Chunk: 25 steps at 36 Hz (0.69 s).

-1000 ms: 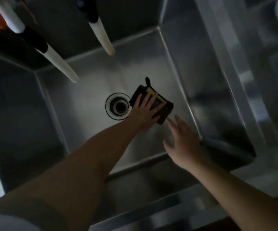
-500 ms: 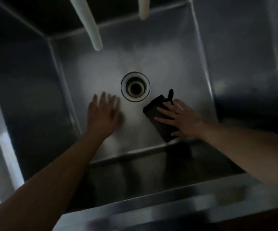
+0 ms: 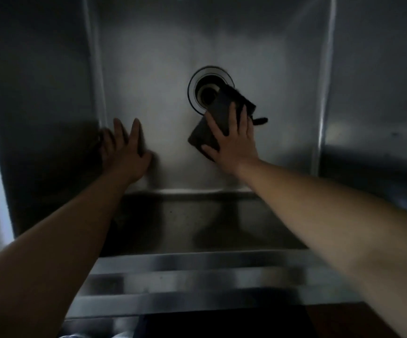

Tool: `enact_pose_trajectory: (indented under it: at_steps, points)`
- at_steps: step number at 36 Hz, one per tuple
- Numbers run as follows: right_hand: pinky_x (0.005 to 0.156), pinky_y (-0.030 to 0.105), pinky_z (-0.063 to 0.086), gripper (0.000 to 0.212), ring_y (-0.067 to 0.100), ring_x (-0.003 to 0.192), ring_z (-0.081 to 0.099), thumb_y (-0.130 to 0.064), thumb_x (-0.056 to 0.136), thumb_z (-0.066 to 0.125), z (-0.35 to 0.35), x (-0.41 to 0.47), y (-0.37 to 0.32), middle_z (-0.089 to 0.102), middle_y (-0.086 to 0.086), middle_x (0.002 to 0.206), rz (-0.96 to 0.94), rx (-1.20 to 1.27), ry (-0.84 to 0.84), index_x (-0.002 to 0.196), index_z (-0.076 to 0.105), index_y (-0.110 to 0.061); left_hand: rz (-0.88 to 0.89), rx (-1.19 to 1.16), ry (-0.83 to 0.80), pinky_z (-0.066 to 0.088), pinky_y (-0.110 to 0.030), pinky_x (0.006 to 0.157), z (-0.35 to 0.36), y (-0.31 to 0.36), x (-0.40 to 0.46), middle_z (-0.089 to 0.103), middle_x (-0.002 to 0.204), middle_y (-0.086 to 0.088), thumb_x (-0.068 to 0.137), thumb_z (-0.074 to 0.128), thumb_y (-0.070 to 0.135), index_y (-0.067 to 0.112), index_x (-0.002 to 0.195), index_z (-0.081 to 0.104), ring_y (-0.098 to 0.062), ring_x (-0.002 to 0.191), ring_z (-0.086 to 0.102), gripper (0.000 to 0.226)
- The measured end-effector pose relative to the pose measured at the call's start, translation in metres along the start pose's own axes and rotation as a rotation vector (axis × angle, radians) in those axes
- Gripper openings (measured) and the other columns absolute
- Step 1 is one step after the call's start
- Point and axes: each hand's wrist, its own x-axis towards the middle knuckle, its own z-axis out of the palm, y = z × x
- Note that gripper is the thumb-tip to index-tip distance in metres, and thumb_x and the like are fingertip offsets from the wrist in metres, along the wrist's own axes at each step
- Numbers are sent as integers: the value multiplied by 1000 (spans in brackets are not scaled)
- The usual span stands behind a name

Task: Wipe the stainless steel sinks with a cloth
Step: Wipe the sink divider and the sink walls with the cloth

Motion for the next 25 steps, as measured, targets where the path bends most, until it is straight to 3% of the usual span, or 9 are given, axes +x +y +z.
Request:
enact_pose_trajectory:
  at_steps: [2, 4, 8, 11, 17, 20, 25]
  points:
    - [120, 54, -7, 77, 40, 149, -22, -75, 92, 23, -2, -9, 45, -26, 14, 163, -217, -142, -82, 152, -18, -48, -3, -6, -12, 3, -59, 119, -1, 1, 0, -23, 164, -4, 94, 52, 52, 44, 155, -9, -40, 149, -18, 86]
    - [119, 54, -9, 77, 35, 150, -23, -79, 89, 17, -8, -19, 89, -31, 7, 161, -316, -312, -153, 147, -27, -51, -8, -7, -28, 3, -59, 119, -2, 1, 0, -24, 164, -3, 94, 53, 52, 44, 155, -9, -39, 149, -19, 87]
    - [119, 56, -7, 82, 39, 152, -10, -80, 88, 15, -25, -32, 153, -20, 13, 164, -210, -561, -182, 144, -33, -46, 12, -5, -42, 2, -58, 119, -3, -1, 0, -24, 164, -4, 94, 55, 50, 43, 155, -10, -39, 149, -20, 89]
    - [120, 56, -5, 88, 45, 151, -1, -77, 91, 25, -42, -41, 175, -9, 24, 164, -26, -674, -228, 154, -20, -34, 1, -13, -39, 1, -57, 119, -3, 1, 0, -23, 164, -5, 93, 55, 49, 42, 155, -9, -41, 148, -20, 90]
    - [122, 52, 3, 89, 50, 148, 5, -72, 92, 38, -57, -52, 171, -2, 29, 162, -33, -624, -339, 159, -1, -28, -18, 15, -55, 2, -56, 120, -6, 1, -1, -24, 163, -4, 93, 55, 49, 43, 154, -11, -41, 149, -19, 91]
    - [121, 50, 11, 82, 49, 149, 6, -67, 94, 43, -51, -71, 174, -3, 25, 163, -107, -546, -406, 159, 4, -36, -9, 21, -65, 2, -59, 118, -6, 2, 0, -26, 163, -4, 93, 55, 48, 42, 154, -12, -41, 148, -20, 90]
    - [117, 56, 23, 69, 50, 148, -10, -45, 98, 54, -27, -97, 170, -9, 22, 163, -185, -435, -499, 153, 13, -53, -15, -3, -87, 1, -61, 117, -6, 1, 2, -29, 162, -2, 91, 54, 48, 46, 153, -14, -39, 148, -24, 92]
